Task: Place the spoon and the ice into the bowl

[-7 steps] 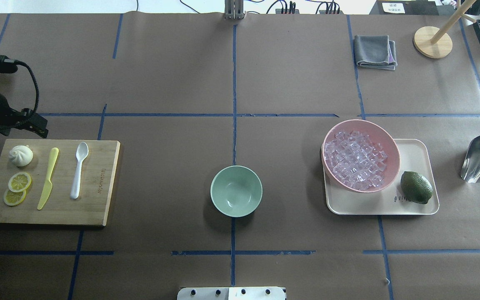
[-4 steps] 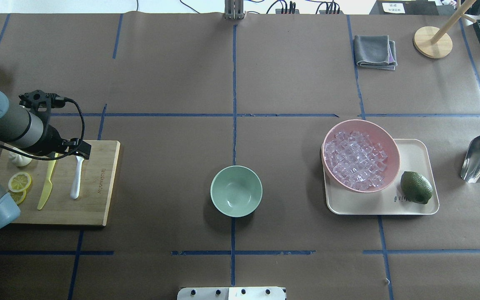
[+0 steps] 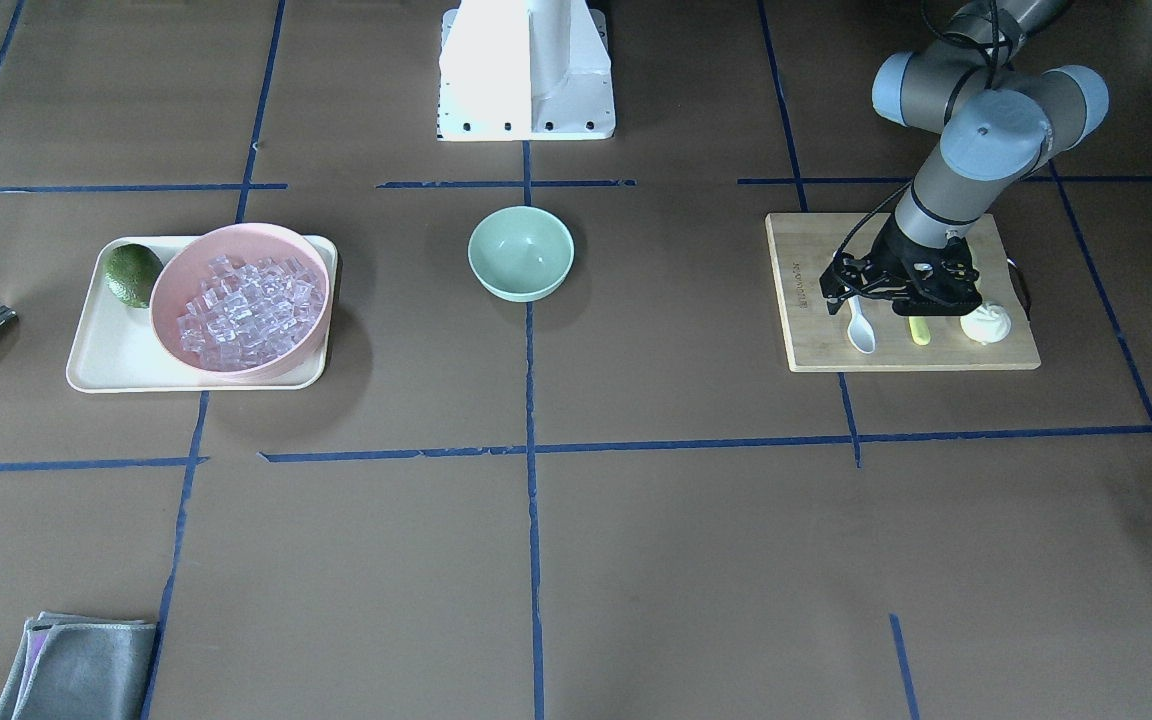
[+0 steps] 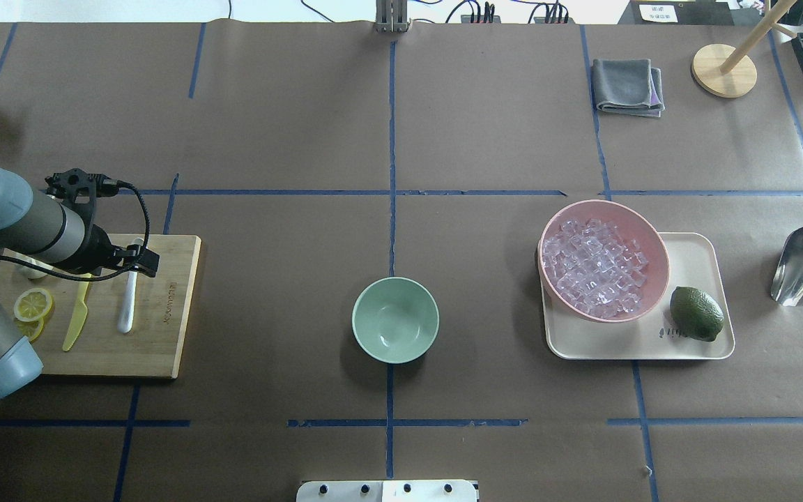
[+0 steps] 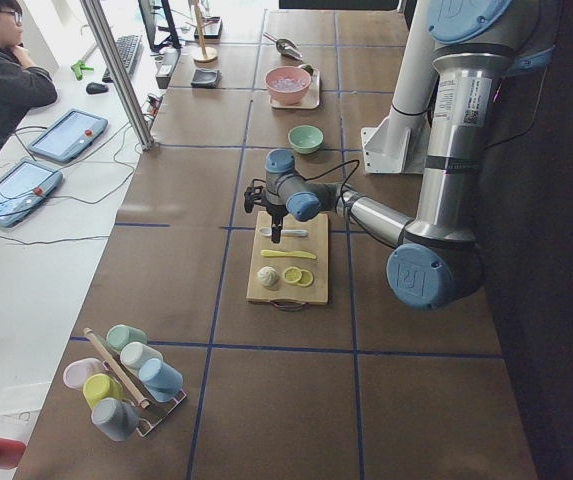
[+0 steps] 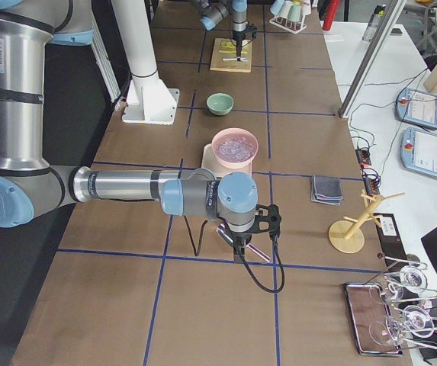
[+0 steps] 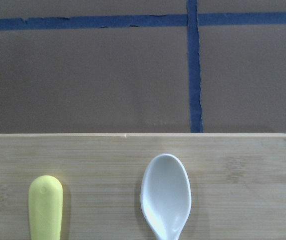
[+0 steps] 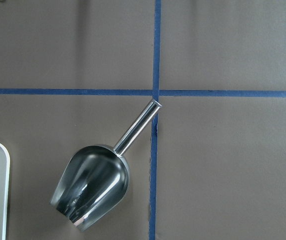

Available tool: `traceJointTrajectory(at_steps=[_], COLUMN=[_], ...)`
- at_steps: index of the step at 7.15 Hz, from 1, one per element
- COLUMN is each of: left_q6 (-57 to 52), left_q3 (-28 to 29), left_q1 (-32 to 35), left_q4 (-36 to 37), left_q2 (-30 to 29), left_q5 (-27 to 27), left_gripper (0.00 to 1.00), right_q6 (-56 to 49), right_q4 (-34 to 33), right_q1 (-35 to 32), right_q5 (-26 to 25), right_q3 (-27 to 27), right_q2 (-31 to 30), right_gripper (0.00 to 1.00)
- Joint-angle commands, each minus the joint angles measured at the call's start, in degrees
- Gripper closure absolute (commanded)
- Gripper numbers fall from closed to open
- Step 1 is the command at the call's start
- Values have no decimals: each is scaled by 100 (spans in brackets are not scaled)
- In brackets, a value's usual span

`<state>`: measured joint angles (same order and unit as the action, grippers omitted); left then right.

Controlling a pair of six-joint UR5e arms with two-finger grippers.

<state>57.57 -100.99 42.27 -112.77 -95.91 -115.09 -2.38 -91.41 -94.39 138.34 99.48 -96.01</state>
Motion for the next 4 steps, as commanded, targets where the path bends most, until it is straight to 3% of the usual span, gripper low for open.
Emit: traceJointTrajectory(at_steps=[1, 4], left_q6=[70, 105], left_q3=[9, 9], left_q1=[-43, -114], left_q4=[-17, -8], left_q2=[2, -7], left_q5=[4, -22], left_gripper=[11, 28], right_q6=[0, 0], right_q4=[-9, 0], right_q1=[0, 0], right_q5=[61, 106], right_q3=[10, -25], right_q2=[12, 13], right_gripper=[0, 0])
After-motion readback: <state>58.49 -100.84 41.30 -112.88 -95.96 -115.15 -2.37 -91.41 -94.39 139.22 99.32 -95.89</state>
